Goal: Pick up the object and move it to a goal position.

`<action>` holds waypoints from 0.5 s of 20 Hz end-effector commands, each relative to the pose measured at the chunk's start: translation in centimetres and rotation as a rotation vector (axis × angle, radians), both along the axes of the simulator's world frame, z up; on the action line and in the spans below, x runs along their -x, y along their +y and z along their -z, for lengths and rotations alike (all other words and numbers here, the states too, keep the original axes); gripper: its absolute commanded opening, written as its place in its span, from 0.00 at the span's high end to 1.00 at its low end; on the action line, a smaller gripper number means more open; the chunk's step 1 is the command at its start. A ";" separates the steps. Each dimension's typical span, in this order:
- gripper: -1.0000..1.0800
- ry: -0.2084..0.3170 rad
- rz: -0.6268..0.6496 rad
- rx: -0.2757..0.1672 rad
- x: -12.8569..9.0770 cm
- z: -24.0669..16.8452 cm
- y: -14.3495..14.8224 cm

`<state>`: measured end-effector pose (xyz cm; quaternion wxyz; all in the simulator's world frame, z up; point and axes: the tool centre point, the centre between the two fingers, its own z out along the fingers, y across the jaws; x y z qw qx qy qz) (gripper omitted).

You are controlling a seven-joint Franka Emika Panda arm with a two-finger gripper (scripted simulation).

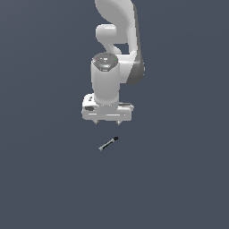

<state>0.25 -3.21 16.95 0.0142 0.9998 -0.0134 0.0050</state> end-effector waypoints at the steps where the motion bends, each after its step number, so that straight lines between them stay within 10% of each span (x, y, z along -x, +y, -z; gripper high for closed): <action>1: 0.04 -0.003 -0.004 0.004 -0.1 -0.2 -0.2; 10: 0.04 -0.002 0.006 0.002 -0.1 -0.1 -0.2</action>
